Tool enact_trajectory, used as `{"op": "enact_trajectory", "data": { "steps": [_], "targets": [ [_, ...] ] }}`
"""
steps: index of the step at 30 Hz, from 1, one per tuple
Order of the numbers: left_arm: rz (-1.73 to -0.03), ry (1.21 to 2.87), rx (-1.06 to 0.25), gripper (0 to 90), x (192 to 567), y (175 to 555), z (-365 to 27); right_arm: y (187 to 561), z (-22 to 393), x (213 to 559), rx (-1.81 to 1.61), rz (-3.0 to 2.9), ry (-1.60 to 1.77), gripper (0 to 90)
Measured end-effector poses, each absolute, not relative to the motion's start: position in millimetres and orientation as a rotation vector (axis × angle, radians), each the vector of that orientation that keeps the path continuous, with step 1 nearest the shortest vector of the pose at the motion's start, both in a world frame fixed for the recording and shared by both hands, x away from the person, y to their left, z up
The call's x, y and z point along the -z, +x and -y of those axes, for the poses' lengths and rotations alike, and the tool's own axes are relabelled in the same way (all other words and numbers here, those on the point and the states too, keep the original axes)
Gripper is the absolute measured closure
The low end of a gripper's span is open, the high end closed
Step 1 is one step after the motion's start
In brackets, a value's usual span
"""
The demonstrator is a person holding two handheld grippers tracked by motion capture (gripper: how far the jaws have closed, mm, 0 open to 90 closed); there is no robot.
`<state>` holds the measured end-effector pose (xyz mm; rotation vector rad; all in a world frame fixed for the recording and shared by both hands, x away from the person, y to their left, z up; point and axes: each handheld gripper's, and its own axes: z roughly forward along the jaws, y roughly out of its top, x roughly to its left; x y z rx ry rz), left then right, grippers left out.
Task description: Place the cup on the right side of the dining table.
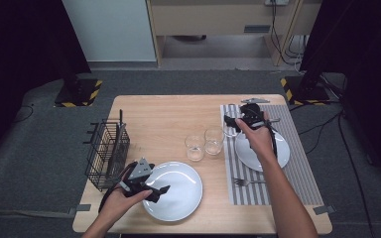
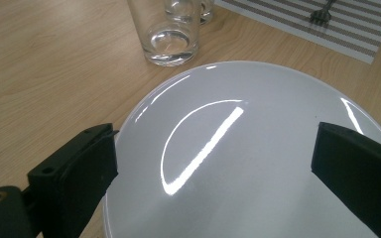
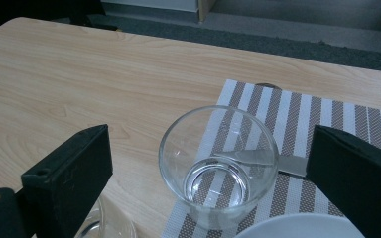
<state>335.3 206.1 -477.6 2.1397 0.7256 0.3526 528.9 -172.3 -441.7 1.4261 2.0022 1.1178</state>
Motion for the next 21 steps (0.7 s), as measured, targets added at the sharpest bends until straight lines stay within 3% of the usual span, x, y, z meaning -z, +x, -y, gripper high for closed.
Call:
{"op": "enact_trajectory", "data": {
  "steps": [21],
  "targets": [
    [-0.730,2.159,-0.359,3.3,482,337,-206,484,187,441,-1.173,-2.009,1.380,4.5]
  ]
}}
